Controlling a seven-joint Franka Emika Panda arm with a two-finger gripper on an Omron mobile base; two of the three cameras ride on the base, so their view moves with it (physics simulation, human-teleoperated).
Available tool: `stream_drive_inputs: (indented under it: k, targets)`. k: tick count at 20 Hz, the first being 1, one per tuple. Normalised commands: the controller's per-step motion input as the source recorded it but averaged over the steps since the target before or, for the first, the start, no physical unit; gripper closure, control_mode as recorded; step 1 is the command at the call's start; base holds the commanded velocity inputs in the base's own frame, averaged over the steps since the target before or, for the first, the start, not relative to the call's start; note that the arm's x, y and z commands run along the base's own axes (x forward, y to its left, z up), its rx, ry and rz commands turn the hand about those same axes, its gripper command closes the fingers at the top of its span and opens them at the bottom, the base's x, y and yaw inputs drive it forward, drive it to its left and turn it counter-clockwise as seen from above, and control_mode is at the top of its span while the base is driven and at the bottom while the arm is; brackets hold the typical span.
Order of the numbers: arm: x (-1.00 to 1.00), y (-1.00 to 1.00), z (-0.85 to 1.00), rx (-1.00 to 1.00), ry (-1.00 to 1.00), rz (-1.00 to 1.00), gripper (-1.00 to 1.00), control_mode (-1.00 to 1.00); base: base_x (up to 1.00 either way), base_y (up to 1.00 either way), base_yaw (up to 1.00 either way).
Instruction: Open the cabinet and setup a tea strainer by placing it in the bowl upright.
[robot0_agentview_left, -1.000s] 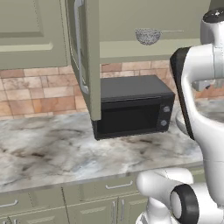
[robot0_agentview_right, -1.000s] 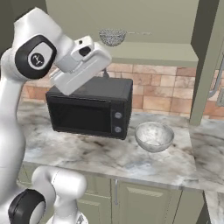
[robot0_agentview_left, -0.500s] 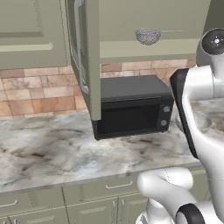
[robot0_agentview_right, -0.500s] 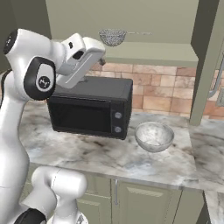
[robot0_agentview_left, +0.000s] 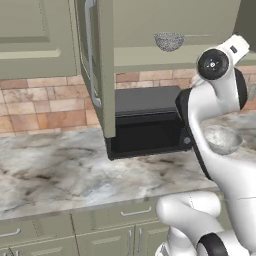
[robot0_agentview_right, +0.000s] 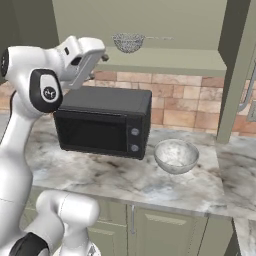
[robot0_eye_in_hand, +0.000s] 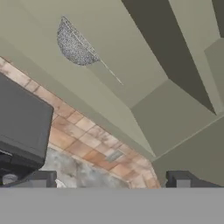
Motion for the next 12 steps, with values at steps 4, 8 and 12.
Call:
stream_drive_inputs:
  k: [4, 8, 12]
  targets:
    - [0.48, 0.08, 0.16, 0.00, 0.00, 0.00, -1.00, -1.00, 0.00, 0.00, 0.00]
    - [0.55, 0.26, 0.22, -0.01, 0.05, 0.00, -1.00, -1.00, 0.00, 0.00, 0.00]
    - [0.47, 0.29, 0.22, -0.01, 0.05, 0.01, -1.00, -1.00, 0.00, 0.00, 0.00]
